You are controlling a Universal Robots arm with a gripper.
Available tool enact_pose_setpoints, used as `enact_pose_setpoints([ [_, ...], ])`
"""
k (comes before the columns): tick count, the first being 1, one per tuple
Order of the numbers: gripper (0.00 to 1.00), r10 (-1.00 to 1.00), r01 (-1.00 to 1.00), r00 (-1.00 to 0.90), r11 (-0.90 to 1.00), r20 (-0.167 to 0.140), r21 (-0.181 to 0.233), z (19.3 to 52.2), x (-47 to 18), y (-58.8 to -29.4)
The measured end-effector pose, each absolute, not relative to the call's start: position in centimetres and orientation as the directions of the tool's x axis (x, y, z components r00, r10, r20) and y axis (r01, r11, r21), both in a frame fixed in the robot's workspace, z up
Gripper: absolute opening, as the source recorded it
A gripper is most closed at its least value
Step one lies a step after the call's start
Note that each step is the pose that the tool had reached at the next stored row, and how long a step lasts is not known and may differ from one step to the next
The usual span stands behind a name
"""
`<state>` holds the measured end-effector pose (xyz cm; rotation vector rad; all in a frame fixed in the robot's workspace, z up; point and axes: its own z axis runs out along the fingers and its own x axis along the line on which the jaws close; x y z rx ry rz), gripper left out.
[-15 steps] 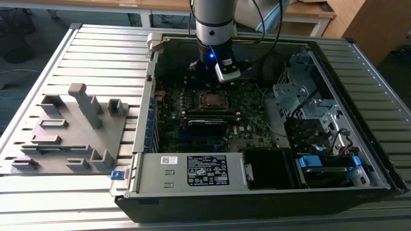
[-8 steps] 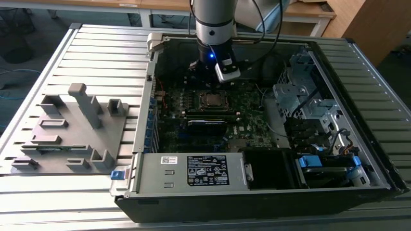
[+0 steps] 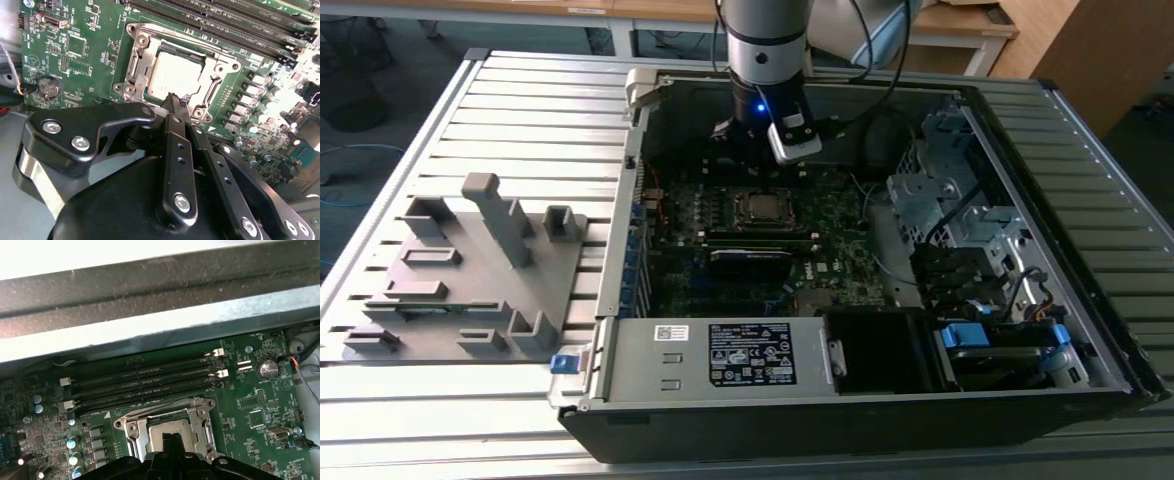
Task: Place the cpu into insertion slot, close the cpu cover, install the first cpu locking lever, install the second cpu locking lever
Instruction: 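Install the first cpu locking lever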
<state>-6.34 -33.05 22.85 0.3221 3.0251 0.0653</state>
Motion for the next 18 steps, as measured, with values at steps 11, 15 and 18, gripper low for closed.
enact_pose_setpoints([
  [11, 0.1, 0.177, 0.172, -0.98, 0.984, -0.093, 0.053, 22.84, -6.09, -33.05],
  [15, 0.1, 0.131, 0.127, -0.987, 0.991, -0.093, 0.052, 22.78, -6.06, -33.05],
  [18, 0.1, 0.125, 0.121, -0.988, 0.991, -0.093, 0.05, 22.78, -6.05, -33.05],
])
